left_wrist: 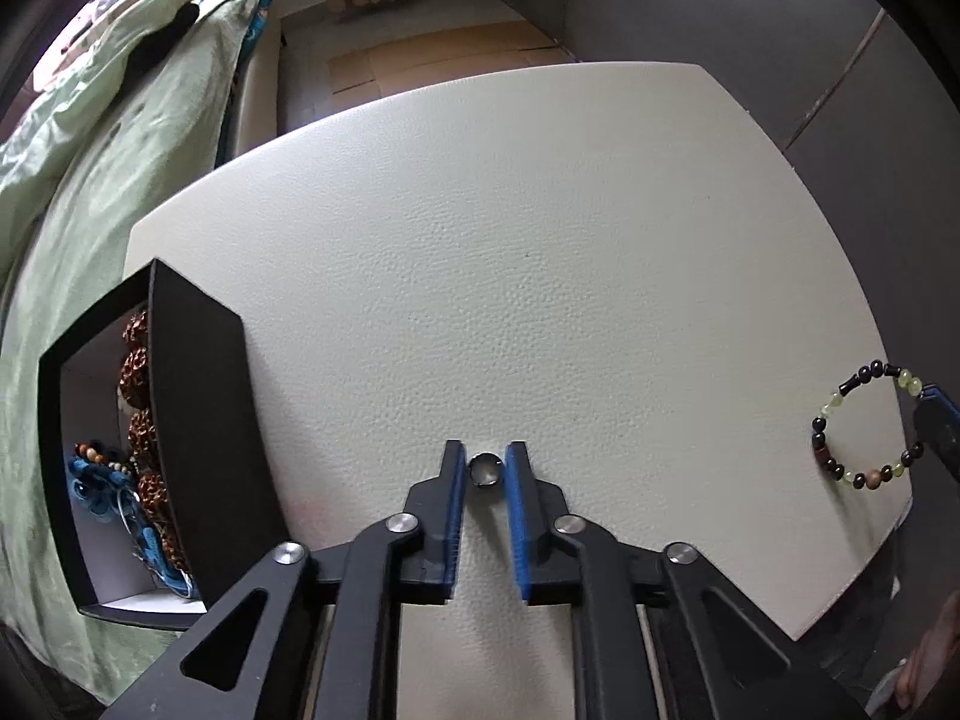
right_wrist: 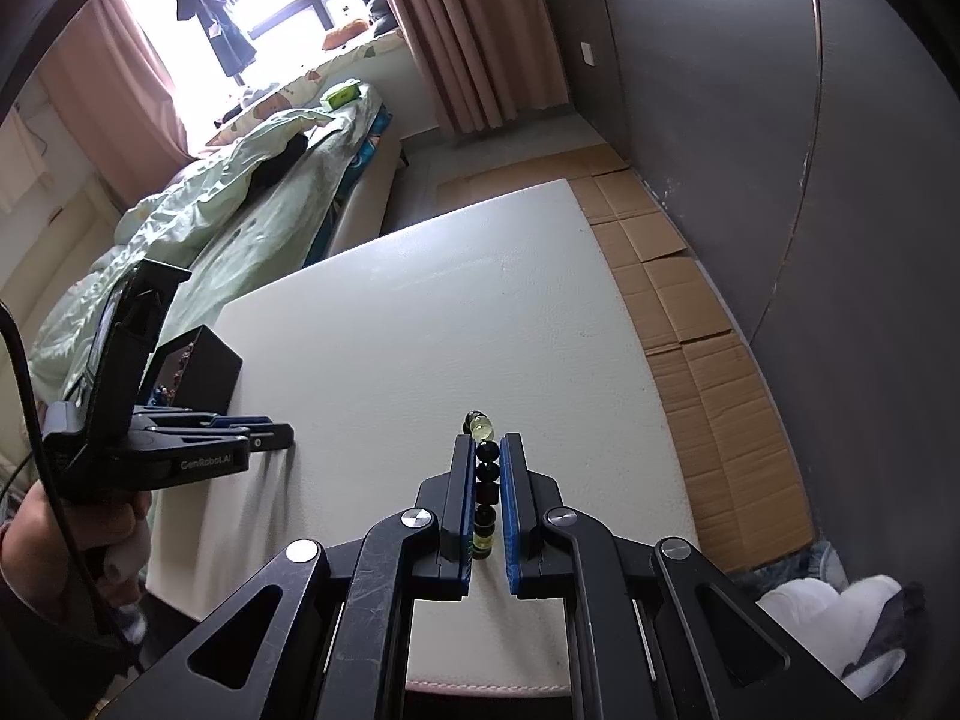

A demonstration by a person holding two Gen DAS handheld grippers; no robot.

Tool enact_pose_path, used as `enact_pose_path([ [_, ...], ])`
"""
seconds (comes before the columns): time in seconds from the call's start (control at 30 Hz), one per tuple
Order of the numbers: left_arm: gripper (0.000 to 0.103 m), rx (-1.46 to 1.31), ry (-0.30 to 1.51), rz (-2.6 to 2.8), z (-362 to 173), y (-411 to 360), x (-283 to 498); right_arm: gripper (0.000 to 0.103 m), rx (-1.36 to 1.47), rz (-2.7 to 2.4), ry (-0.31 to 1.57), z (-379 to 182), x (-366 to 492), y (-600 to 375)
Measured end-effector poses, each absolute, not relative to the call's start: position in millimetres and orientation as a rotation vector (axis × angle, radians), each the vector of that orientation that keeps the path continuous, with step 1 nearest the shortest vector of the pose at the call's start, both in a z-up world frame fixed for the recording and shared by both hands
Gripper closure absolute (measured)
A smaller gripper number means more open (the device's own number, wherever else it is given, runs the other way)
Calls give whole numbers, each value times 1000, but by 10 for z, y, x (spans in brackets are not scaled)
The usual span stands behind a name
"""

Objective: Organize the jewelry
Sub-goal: 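Carry the ring over the box and open the left gripper while the right carries the bracelet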

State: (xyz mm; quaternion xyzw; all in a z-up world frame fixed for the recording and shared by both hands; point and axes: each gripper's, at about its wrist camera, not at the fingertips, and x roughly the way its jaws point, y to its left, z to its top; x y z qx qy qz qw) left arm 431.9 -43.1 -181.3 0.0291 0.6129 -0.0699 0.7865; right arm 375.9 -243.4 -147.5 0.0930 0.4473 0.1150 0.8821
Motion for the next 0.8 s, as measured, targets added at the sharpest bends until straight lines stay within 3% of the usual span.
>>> enact_pose_path([
  [0.8,90,-54,1115,-137,-867,349,3950,94,105,366,812,-853,3777,-1688],
])
